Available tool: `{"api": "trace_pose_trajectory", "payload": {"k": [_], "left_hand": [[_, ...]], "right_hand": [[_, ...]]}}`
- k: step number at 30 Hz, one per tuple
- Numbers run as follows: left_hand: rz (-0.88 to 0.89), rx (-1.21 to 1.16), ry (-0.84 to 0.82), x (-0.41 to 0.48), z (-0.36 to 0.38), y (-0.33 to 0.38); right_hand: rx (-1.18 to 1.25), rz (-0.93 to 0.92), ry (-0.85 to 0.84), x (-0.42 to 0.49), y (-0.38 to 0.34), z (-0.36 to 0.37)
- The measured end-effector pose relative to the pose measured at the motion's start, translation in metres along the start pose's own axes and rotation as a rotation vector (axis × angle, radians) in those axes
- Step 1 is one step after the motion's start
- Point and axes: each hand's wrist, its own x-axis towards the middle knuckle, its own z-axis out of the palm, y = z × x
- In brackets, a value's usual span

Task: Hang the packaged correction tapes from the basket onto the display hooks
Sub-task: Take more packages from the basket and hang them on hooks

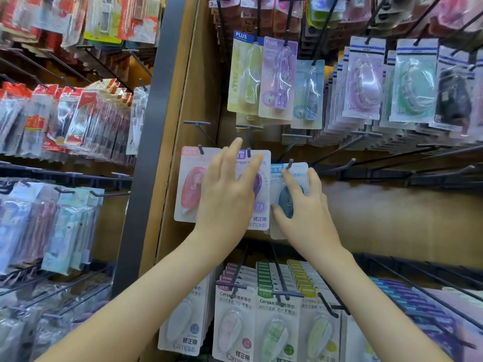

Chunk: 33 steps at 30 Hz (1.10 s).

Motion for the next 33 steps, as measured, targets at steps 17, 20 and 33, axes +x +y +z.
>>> {"api": "trace_pose_trajectory", "payload": {"k": [17, 20, 33], "left_hand": [[0.144, -0.031, -0.220, -0.005, 0.008, -0.020], [0.116, 0.013, -0.227, -0.003, 0.012, -0.014], [0.105, -0.061, -0.135, -0.029, 0.010, -0.022]], "right_hand": [[0.083, 0.152, -0.115, 0.008, -0.006, 0.007], [0.109, 0.170, -0.158, 0.011, -0.005, 0.005], [-0.138, 0.002, -0.145, -0.017, 0.001, 0.005]]}}
